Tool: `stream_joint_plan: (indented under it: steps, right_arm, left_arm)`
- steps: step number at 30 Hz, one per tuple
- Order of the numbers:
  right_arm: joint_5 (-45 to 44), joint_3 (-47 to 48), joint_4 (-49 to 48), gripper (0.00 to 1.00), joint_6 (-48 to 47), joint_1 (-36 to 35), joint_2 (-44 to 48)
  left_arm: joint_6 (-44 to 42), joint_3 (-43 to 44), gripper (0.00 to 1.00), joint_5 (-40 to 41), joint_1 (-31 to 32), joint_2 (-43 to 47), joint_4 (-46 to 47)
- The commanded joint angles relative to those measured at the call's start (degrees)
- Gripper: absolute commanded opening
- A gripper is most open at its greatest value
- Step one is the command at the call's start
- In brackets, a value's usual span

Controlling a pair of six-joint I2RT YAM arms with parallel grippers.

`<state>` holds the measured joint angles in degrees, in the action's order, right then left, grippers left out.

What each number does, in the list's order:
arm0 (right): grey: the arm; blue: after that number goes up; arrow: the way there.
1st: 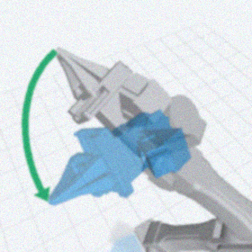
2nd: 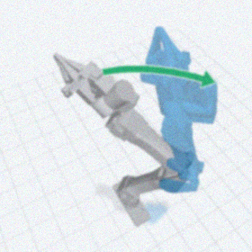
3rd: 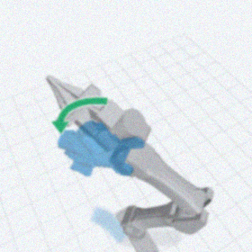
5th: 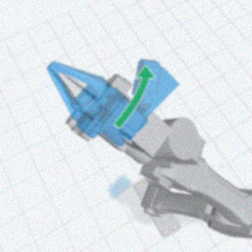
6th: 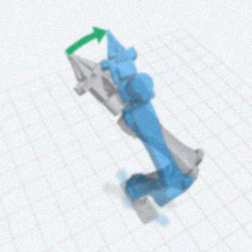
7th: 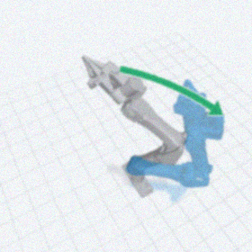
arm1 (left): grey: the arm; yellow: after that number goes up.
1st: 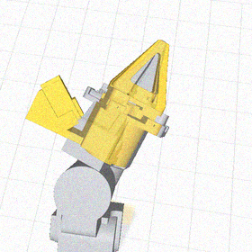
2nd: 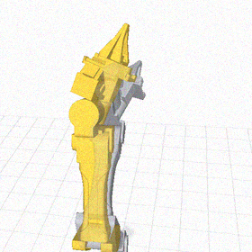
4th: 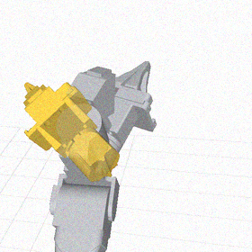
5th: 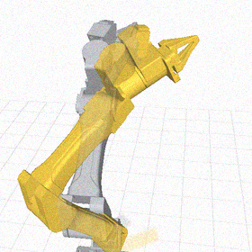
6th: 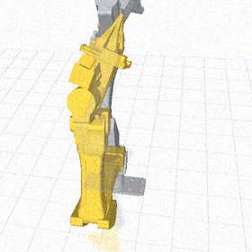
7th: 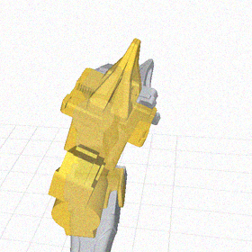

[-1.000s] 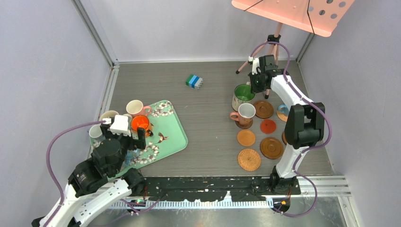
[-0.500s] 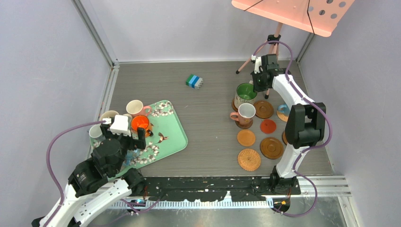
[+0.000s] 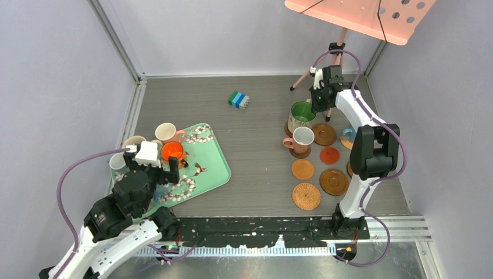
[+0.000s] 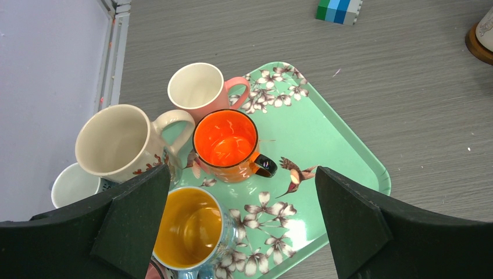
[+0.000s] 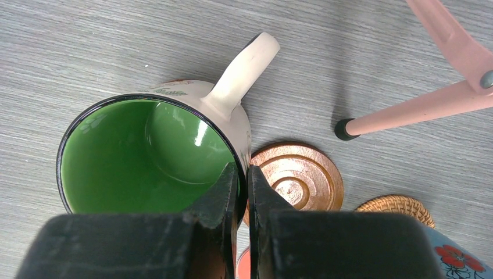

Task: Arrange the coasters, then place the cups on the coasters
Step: Place the cup on the coaster.

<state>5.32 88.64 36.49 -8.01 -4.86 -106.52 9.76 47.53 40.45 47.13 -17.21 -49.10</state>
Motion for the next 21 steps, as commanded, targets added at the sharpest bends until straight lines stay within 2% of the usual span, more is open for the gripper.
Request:
stream_joint_plan:
  steps: [1, 21]
  right_arm:
    - [3.6, 4.3, -1.8, 0.05, 1.6, -0.1, 0.9]
    - [4.4, 5.1, 0.4, 0.05, 1.5, -0.1, 0.1]
  left_arm:
    - [-0.9, 0.1, 0.99, 0.2, -0.2, -0.6, 2.8]
    - [-1.0, 0.1, 0.99, 0.1, -0.2, -0.7, 2.9]
